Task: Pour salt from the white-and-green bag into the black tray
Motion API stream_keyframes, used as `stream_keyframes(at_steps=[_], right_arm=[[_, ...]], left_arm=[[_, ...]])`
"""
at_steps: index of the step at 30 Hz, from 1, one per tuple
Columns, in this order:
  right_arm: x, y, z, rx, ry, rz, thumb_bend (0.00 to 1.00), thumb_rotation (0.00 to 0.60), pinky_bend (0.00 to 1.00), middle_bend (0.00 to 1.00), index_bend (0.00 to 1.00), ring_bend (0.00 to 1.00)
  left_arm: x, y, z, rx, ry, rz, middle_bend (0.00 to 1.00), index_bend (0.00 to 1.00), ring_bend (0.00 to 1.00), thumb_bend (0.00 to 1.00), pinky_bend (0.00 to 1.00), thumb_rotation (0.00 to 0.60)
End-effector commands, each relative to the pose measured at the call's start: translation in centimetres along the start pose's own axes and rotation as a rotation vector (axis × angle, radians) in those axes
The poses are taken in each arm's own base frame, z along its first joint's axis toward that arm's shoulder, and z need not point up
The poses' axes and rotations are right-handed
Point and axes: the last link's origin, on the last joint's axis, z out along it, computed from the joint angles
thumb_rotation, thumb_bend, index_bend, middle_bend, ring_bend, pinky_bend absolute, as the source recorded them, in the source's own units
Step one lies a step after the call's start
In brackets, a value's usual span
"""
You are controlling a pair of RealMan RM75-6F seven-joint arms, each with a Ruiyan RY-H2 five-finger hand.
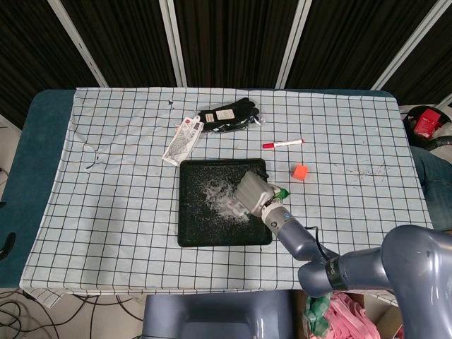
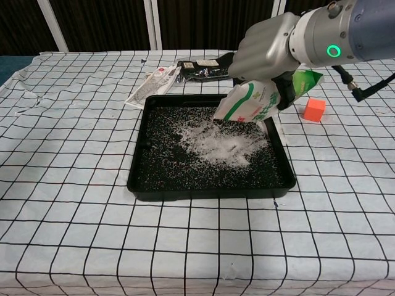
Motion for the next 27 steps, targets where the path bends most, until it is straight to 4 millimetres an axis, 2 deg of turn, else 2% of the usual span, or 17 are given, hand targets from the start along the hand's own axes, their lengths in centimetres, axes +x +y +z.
stream_keyframes(at_steps=[1,5,10,16,22,26,27], right_arm=[[0.0,-0.1,0.0,-0.001,0.001,0.006,0.68,0.600,0.48,0.65,0.88,0.65],[0.1,-0.2,0.0,-0.003,0.000,0.068,0.67,0.600,0.48,0.65,0.88,0.65],[0.3,-0.1,0.1,-0.014,0.022,0.304,0.67,0.600,0.48,0.64,0.88,0.64],[-0.1,0.3,0.0,-0.016,0.078,0.472,0.66,0.600,0.48,0.64,0.88,0.64],[-1.0,0.2,0.0,-0.027,0.111,0.774,0.67,0.600,0.48,0.62,0.87,0.63],[-2.1,0.1,0.1,-0.042,0.145,0.904,0.68,0.600,0.48,0.62,0.87,0.63],[-2.6,-0.1,0.1,-0.058,0.151,1.012,0.68,0.600,0.48,0.62,0.87,0.63]], left_arm=[[0.0,0.0,0.0,0.001,0.000,0.000,0.14,0.26,0.06,0.32,0.08,0.600],[0.0,0.0,0.0,0.002,0.000,0.000,0.14,0.26,0.06,0.32,0.08,0.600],[0.1,-0.1,0.0,0.004,0.001,0.000,0.14,0.26,0.06,0.32,0.08,0.600],[0.1,-0.1,0.0,0.003,0.003,0.001,0.14,0.26,0.06,0.32,0.08,0.600],[0.1,-0.1,0.0,0.005,0.004,0.001,0.14,0.26,0.06,0.32,0.08,0.600],[0.1,-0.1,0.0,0.006,0.005,0.002,0.14,0.26,0.06,0.32,0.08,0.600],[0.0,-0.1,0.0,0.006,0.004,0.003,0.14,0.26,0.06,0.32,0.08,0.600]])
